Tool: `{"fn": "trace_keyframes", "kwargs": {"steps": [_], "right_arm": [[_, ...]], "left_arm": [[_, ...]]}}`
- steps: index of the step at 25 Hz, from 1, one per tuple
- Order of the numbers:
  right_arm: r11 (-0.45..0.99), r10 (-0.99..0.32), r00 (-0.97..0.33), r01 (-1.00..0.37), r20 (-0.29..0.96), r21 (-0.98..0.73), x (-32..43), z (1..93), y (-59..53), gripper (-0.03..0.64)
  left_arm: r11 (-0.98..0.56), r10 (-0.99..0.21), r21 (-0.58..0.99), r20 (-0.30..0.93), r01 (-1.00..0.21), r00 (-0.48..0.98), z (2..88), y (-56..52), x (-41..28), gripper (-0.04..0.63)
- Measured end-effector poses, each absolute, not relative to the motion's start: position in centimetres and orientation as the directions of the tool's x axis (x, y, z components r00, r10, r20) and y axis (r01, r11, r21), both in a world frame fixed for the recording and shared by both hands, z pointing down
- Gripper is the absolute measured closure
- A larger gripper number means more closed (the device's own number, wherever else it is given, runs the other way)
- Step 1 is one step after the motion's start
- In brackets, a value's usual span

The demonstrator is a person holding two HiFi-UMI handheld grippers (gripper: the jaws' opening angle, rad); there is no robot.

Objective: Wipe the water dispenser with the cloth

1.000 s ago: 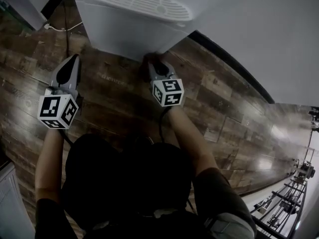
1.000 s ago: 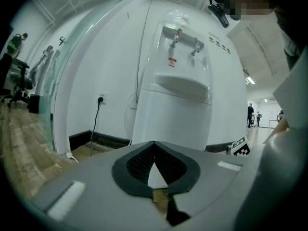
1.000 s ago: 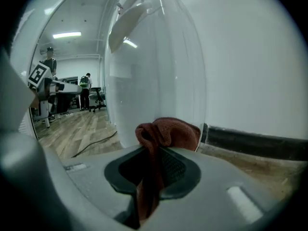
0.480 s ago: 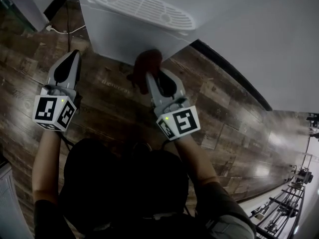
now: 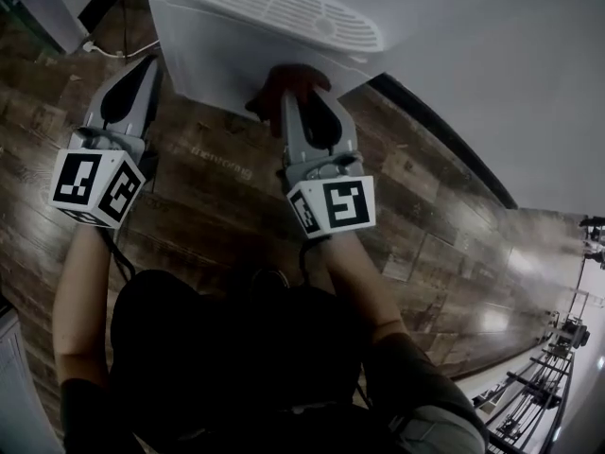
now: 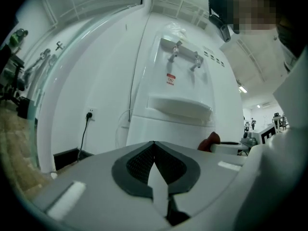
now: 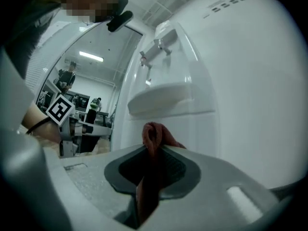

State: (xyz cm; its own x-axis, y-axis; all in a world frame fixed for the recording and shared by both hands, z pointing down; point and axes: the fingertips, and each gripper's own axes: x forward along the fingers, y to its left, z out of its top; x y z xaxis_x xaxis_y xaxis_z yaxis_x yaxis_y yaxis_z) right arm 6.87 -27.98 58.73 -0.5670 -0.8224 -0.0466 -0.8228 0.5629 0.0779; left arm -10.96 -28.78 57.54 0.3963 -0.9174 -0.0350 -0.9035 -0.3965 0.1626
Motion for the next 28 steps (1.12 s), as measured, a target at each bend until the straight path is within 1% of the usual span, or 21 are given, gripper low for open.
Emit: {"fn": "trace_keyframes", "kwargs": {"steps": [2,5,8,13,15,16,18,20,22,25,28], "right_arm": [[0.560,-0.828,-0.561,-0.825,0.009,0.080,6.9,61.9,-28.4,0.572],[0.546,-0.837,-0.537,-0.828,0.099,0.127,7.4,67.2,-28.9,0.572],[0.545,-0.832,-0.511,-0.827,0.216,0.142,7.6,72.5,-29.2,0.572],[0.582,-0.772,-0.495,-0.803,0.399,0.129,7.9,80.2,-29.0,0.572],[0.614,-0.739,-0.509,-0.779,0.441,0.130,7.4,81.4,-28.6,0.572],[0.627,-0.731,-0.521,-0.767,0.440,0.134,6.9,81.1,-28.3,0.572],[0.640,-0.735,-0.549,-0.755,0.398,0.140,5.9,79.1,-27.8,0.572],[0.639,-0.754,-0.583,-0.757,0.304,0.134,4.9,75.2,-27.2,0.572],[0.636,-0.770,-0.614,-0.759,0.176,0.135,3.8,69.8,-26.7,0.572],[0.645,-0.757,-0.654,-0.748,-0.007,0.153,1.9,61.2,-25.8,0.572],[0.657,-0.723,-0.677,-0.735,-0.135,0.169,0.1,54.5,-25.4,0.572]], "left_arm": [[-0.410,-0.910,0.156,-0.008,-0.899,0.414,59.8,-29.0,-10.3,0.577],[-0.437,-0.894,0.161,0.034,-0.885,0.447,63.3,-29.0,-9.5,0.577],[-0.449,-0.875,0.190,0.106,-0.873,0.473,67.4,-28.6,-9.1,0.577],[-0.396,-0.863,0.240,0.232,-0.886,0.448,73.2,-27.5,-10.1,0.577],[-0.384,-0.858,0.243,0.265,-0.891,0.441,74.6,-26.9,-10.4,0.575],[-0.380,-0.855,0.242,0.276,-0.893,0.439,75.0,-26.7,-10.5,0.577],[-0.358,-0.862,0.246,0.282,-0.901,0.420,75.1,-26.3,-11.1,0.575],[-0.315,-0.890,0.266,0.251,-0.911,0.381,73.4,-26.4,-12.2,0.575],[-0.295,-0.917,0.283,0.185,-0.913,0.353,70.0,-26.8,-13.3,0.577],[-0.322,-0.933,0.265,0.077,-0.909,0.352,63.7,-27.2,-14.1,0.577],[-0.376,-0.924,0.216,-0.010,-0.901,0.383,57.3,-26.8,-13.7,0.577]]}}
